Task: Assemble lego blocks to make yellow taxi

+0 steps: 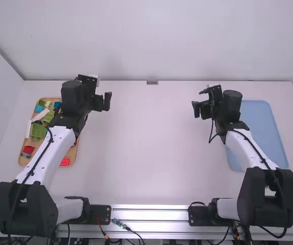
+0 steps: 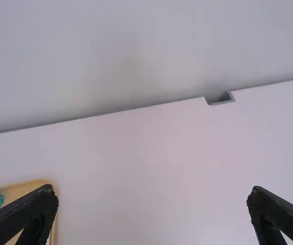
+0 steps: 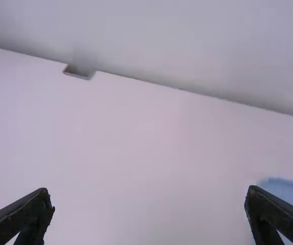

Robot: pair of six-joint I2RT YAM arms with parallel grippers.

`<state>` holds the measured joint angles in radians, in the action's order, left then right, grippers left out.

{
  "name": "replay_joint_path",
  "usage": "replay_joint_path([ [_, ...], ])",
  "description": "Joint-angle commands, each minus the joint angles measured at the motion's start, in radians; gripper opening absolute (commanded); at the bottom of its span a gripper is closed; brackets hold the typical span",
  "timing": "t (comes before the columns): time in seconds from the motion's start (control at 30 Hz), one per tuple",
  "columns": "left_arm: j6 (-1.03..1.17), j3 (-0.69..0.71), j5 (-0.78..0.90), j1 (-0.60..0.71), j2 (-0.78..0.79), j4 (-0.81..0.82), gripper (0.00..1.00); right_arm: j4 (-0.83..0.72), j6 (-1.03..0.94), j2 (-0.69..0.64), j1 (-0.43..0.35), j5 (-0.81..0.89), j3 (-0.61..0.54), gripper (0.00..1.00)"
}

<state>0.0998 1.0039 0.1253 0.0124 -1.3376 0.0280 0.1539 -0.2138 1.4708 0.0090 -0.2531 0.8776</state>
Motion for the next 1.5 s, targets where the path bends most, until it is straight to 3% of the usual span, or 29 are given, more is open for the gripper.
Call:
replay_joint_path([
  [0.0, -0.006, 0.021, -0.011, 0.006, 0.027, 0.006, 0.99, -0.003, 0.0, -0.025, 0.051, 0.026, 0.039, 0.99],
  [0.07, -0.009, 0.019, -0.014, 0.004, 0.031, 0.004, 0.99, -0.006, -0.002, -0.028, 0.07, 0.034, 0.043, 0.99],
  [0.3, -0.091, -0.064, -0.096, -0.012, 0.114, -0.028, 0.91, -0.089, 0.082, -0.112, -0.009, 0.117, -0.041, 0.91],
  [0.63, -0.1, -0.208, -0.125, -0.012, 0.258, -0.028, 0.76, -0.154, 0.214, -0.258, -0.009, 0.253, -0.187, 0.76],
  [1.47, -0.1, -0.77, -0.125, -0.012, 0.82, -0.028, 0.2, -0.154, 0.214, -0.823, -0.009, 0.253, -0.752, 0.19],
])
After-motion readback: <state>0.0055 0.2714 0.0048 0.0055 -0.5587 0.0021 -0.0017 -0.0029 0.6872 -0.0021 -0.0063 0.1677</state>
